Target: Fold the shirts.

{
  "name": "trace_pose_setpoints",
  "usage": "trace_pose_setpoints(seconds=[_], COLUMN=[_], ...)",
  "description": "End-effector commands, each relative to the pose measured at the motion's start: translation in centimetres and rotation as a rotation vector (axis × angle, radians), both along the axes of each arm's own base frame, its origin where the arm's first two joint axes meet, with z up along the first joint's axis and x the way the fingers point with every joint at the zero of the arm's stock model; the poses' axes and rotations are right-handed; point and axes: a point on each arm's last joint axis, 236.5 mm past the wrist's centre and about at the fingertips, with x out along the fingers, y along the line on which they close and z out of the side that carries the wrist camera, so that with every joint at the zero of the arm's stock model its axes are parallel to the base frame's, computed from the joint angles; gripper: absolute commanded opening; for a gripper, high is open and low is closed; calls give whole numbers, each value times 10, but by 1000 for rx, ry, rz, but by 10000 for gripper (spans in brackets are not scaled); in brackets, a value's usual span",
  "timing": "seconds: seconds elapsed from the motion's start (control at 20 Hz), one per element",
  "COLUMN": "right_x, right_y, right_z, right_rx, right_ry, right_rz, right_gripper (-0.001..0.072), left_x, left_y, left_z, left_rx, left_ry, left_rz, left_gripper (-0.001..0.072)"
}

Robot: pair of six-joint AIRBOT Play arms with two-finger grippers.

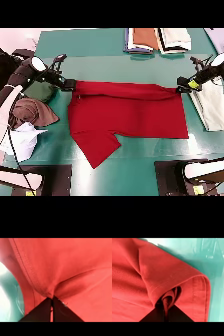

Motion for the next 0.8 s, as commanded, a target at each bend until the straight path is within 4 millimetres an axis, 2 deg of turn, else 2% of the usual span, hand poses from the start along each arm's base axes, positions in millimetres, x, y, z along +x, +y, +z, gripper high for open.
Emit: trace_pose_setpoints(seconds=[0.0,0.05,0.1,0.15,0.25,0.35,0.45,0.55,0.6,0.65,0.75], right_x=[-5,-1,0,-1,-17,-52,-94,-139,-160,-182,-213], right_y=[-1,-2,-5,-9,-18,-31,-44,-55,-58,-59,-55], right_z=[-2,6,18,30,53,59,48,28,16,2,-21], right_rx=[-5,-11,-24,-44,-76,-84,-55,-18,5,36,102], right_ry=[7,-10,-26,-44,-62,-29,35,102,137,178,230], right_rz=[0,3,14,31,54,45,-20,-110,-143,-183,-256], right_gripper=[335,456,456,456,456,456,456,457,483,539,539], left_x=[-16,-19,-22,-27,-37,-58,-91,-128,-144,-158,-176], left_y=[1,2,6,14,34,39,37,28,21,14,4], left_z=[-10,-8,-4,4,27,46,47,39,35,32,26], left_rx=[5,12,29,66,143,155,130,73,33,-11,-68], left_ry=[61,66,69,59,33,9,30,69,86,97,114], left_rz=[-18,-23,-25,-29,-9,-13,-16,-14,-9,0,16], left_gripper=[57,392,528,527,530,530,530,530,530,530,530])
